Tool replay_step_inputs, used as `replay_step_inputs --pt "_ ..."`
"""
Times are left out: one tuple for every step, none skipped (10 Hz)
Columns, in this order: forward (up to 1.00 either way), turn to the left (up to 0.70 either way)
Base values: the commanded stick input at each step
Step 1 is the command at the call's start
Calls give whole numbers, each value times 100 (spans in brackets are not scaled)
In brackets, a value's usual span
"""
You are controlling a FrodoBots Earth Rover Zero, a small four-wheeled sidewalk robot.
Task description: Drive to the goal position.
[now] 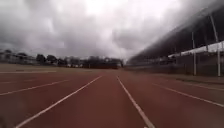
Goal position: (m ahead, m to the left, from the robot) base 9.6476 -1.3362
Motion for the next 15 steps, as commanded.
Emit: replay_step_inputs --pt "70 0" --pt "70 0" --pt "70 0" --pt "70 0" --pt "70 0" --pt "70 0" --pt "70 0" --pt "70 0" --pt "70 0" --pt "70 0" --pt "70 0" --pt "70 0" --pt "70 0" --pt "70 0" --pt "70 0"
